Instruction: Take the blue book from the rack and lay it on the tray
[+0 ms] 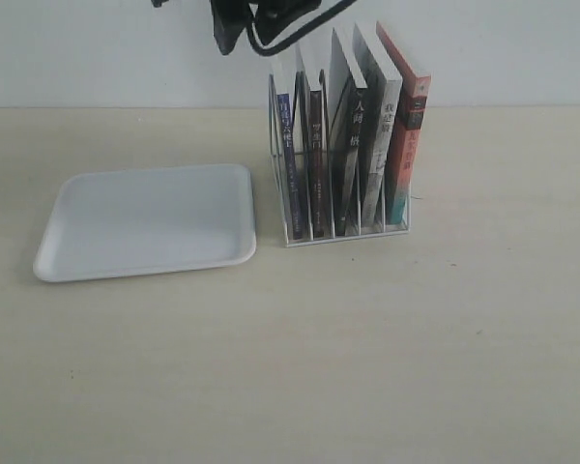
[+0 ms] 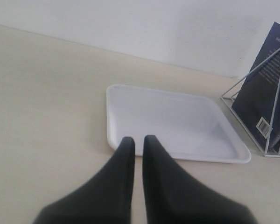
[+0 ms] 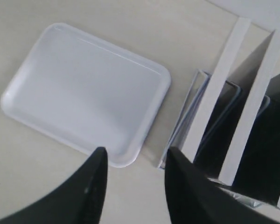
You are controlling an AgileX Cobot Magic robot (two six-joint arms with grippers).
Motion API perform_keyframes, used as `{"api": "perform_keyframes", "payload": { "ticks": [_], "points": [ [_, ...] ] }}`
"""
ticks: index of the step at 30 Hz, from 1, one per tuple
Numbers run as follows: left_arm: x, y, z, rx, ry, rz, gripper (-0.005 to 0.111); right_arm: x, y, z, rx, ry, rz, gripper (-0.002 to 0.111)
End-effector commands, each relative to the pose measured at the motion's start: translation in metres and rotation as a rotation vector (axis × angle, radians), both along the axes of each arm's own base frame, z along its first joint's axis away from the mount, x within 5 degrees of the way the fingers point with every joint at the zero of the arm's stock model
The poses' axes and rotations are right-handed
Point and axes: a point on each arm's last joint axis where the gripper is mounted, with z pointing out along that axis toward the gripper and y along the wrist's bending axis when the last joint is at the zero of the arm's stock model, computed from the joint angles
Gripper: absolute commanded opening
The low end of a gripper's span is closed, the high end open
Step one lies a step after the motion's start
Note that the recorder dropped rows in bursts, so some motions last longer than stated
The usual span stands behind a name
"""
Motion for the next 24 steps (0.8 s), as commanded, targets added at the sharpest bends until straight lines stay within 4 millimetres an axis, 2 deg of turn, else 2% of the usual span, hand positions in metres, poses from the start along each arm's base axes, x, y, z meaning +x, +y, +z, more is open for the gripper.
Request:
{"api": "perform_keyframes", "payload": {
  "ticks": [1, 2, 6, 12, 24],
  "points": [
    [0.000, 0.000, 0.000, -0.007, -0.007, -0.003, 0.006, 0.015, 0.003, -0.022, -0.052, -0.004, -0.094, 0.039],
    [0.000, 0.000, 0.000, -0.007, -0.007, -0.003, 0.006, 0.018, 0.006, -0.030, -0.063, 0.007, -0.094, 0.039],
    [0.000, 0.000, 0.000, -0.007, -0.007, -0.003, 0.006, 0.025, 0.001, -0.038, -0.136, -0.022, -0.161, 0.039],
    [0.000, 0.000, 0.000, -0.007, -0.007, -0.003, 0.006, 0.028, 0.004, -0.043, -0.128, -0.020, -0.164, 0.039],
    [0.000, 0.000, 0.000, -0.007, -0.007, -0.003, 0.006, 0.043, 0.006, -0.073, -0.161, 0.022, -0.209, 0.039]
  ]
}}
